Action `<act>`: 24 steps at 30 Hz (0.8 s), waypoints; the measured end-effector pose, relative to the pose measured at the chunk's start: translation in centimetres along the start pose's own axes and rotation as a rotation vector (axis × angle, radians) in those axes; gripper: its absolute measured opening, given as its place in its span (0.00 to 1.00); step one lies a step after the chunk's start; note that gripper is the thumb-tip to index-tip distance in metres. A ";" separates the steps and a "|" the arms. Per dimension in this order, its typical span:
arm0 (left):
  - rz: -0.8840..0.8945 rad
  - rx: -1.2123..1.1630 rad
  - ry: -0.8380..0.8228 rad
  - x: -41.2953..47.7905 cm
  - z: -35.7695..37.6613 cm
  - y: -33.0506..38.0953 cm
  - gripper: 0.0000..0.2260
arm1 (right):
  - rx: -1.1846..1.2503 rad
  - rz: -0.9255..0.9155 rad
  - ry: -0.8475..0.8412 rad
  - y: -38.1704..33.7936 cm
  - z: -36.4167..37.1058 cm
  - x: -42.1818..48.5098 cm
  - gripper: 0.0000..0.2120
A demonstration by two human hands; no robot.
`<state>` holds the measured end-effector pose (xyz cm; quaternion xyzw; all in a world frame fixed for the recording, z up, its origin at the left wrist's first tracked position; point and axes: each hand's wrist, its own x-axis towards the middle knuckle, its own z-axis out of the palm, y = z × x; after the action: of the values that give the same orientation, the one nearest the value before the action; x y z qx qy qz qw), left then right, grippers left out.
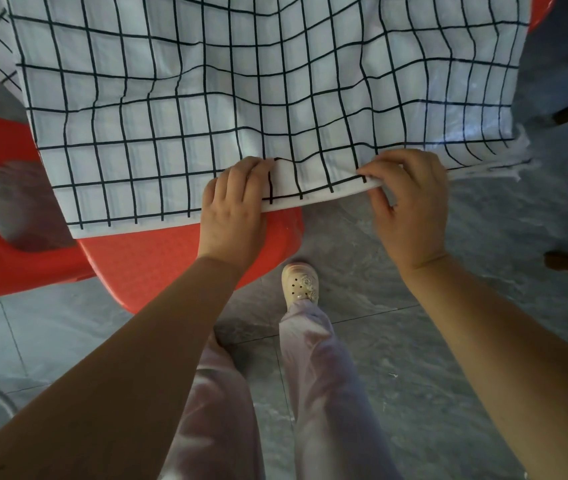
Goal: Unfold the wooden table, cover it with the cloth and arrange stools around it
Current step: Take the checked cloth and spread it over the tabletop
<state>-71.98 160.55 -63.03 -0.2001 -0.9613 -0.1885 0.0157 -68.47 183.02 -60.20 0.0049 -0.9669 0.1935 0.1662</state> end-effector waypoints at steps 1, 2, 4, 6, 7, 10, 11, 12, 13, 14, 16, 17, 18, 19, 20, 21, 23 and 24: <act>0.001 0.013 0.006 0.1 -0.2 -0.3 0.27 | 0.023 0.007 -0.022 0.0 -0.1 0.1 0.07; 0.000 0.030 0.011 0.1 -0.4 -0.6 0.27 | 0.032 0.012 -0.028 -0.1 -0.3 0.2 0.07; -0.018 0.049 0.016 0.3 -1.3 -1.4 0.28 | 0.036 0.024 -0.013 -0.5 -0.6 0.7 0.08; -0.048 0.063 0.007 0.6 -2.6 -2.5 0.29 | 0.054 0.033 0.010 -1.0 -1.1 1.4 0.08; -0.063 0.074 -0.004 0.6 -3.4 -3.2 0.30 | 0.064 0.034 0.020 -1.3 -1.4 1.8 0.08; -0.131 0.089 -0.064 0.6 -5.8 -5.6 0.27 | 0.076 0.030 0.027 -2.1 -2.5 3.1 0.07; -0.156 0.078 -0.095 0.6 -6.7 -6.2 0.24 | 0.071 0.022 0.028 -2.4 -2.9 3.6 0.07; -0.178 0.055 -0.124 0.7 -7.8 -6.6 0.21 | 0.066 0.007 0.032 -2.9 -3.4 4.1 0.07; -0.191 0.026 -0.146 0.9 -8.9 -6.8 0.19 | 0.066 -0.010 0.036 -3.3 -4.0 4.6 0.07; -0.189 0.002 -0.153 1.1 -10.2 -7.0 0.17 | 0.070 -0.026 0.043 -3.9 -4.6 5.1 0.07; -0.147 -0.001 -0.118 1.6 -12.9 -7.1 0.16 | 0.077 -0.043 0.070 -5.2 -6.1 6.2 0.08; -0.123 0.010 -0.092 1.8 -14.3 -7.2 0.16 | 0.078 -0.040 0.089 -6.1 -7.0 6.7 0.09; -0.102 0.014 -0.063 2.1 -15.9 -7.3 0.15 | 0.079 -0.035 0.112 -6.9 -7.9 7.2 0.09; -0.079 0.010 -0.037 2.3 -17.6 -7.4 0.14 | 0.077 -0.033 0.134 -7.8 -9.0 7.7 0.08; -0.050 0.003 -0.015 2.4 -19.4 -7.4 0.13 | 0.072 -0.035 0.155 -8.8 -10.1 8.1 0.08; -0.020 -0.004 0.005 2.5 -21.2 -7.4 0.14 | 0.071 -0.043 0.174 -9.8 -11.2 8.5 0.07; 0.026 -0.008 0.062 2.5 -25.2 -7.3 0.15 | 0.075 -0.068 0.188 -11.7 -13.5 9.0 0.08; 0.044 -0.005 0.092 2.4 -27.2 -7.2 0.15 | 0.078 -0.075 0.187 -12.7 -14.7 9.2 0.09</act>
<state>-78.28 145.30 -40.08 -0.2122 -0.9545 -0.1997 0.0635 -71.49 177.26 -39.70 0.0293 -0.9381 0.2241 0.2625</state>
